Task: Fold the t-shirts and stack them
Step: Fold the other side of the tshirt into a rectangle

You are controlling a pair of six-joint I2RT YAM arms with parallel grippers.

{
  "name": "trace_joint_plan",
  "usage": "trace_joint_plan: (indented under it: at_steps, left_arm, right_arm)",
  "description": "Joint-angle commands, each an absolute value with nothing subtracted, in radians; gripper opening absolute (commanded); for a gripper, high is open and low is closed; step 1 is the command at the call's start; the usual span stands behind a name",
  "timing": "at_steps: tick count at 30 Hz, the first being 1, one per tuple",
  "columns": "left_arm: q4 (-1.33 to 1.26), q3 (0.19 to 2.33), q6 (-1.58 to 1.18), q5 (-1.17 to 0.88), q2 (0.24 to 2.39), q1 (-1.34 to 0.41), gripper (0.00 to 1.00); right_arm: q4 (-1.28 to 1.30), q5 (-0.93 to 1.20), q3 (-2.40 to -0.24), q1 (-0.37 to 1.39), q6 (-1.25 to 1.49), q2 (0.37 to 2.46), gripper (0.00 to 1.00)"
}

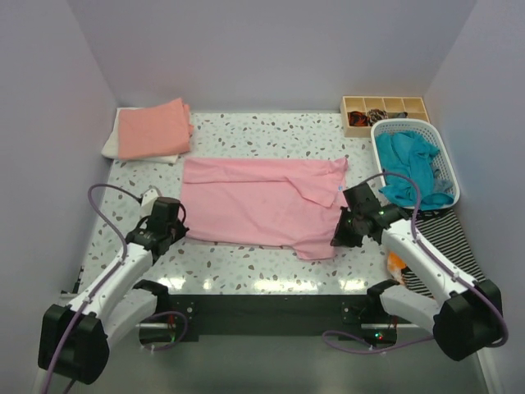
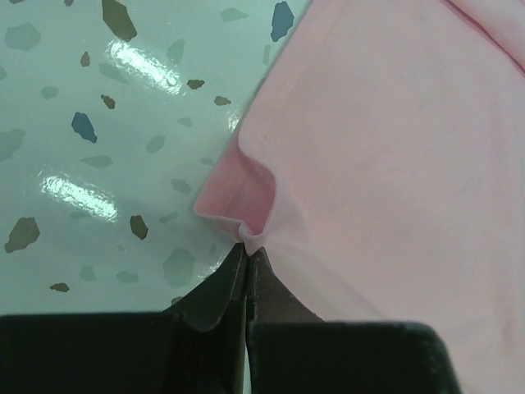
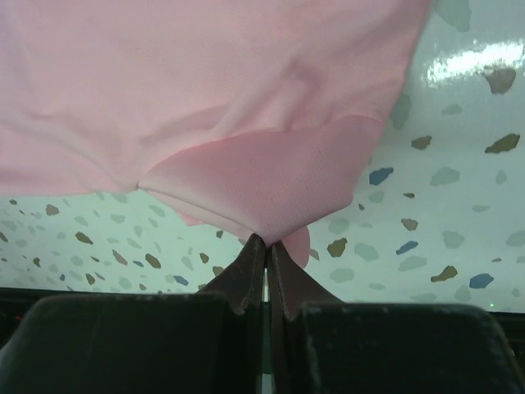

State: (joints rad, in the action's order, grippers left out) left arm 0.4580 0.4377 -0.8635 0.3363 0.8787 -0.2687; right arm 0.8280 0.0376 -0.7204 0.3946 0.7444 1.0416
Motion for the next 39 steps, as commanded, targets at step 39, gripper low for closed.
trace_joint_plan:
  at_steps: [39]
  left_arm:
    - [0.041, 0.841, -0.615, 0.232, 1.587, -0.104, 0.39]
  right_arm:
    - [0.625, -0.032, -1.284, 0.19, 0.454, 1.716, 0.36]
